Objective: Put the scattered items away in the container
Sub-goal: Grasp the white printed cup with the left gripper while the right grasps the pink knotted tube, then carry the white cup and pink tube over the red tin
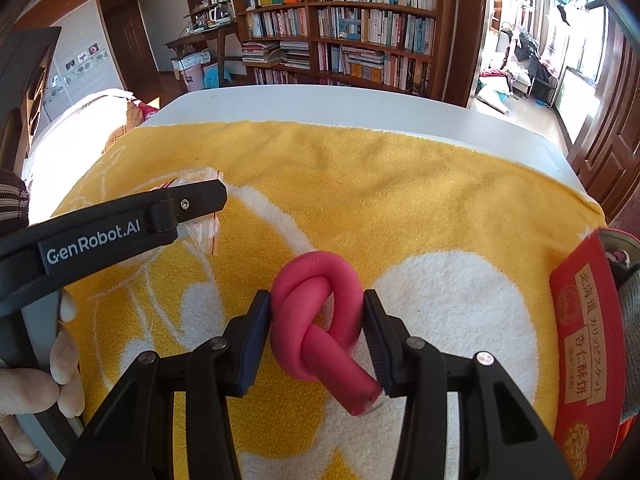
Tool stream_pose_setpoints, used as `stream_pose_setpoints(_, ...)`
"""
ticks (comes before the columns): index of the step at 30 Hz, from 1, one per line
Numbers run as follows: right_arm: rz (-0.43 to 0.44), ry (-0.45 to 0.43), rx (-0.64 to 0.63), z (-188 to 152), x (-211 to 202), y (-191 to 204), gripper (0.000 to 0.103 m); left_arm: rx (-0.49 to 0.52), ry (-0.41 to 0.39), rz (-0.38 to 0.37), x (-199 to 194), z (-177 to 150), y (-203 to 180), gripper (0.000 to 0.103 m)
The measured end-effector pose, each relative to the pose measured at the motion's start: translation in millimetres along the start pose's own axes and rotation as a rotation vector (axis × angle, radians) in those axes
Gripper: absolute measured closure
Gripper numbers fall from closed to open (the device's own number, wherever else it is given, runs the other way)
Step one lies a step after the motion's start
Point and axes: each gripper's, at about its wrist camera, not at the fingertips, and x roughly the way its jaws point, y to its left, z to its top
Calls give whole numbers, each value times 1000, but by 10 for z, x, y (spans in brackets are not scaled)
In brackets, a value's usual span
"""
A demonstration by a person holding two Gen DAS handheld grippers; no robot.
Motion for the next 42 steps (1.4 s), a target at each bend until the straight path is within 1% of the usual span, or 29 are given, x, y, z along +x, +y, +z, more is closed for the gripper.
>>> stream_pose_setpoints(8, -3, -74, 25, -11, -406, -93, 54, 27, -22, -10, -128, -15, -164, 52)
stream_pose_setpoints(17, -11, -155, 72, -89, -883, -276, 54, 78, -63, -31, -416, -41, -424, 52)
stream_pose_setpoints(22, -12, -186, 94, -135, -1072, -386, 54, 112, -85, -53, -598, -75, -648, 52)
stream_pose_setpoints(29, -15, -228, 120, -281, -1320, -548, 54, 174, -95, -92, -762, -163, -1012, 52)
stream_pose_setpoints(35, -45, -274, 163, -427, -1605, -850, 54, 239, -85, -145, -827, -293, -1423, 52)
stream_pose_setpoints(42, -116, -320, 244, -633, -1919, -1355, 54, 321, -65, -209, -833, -480, -1915, 52)
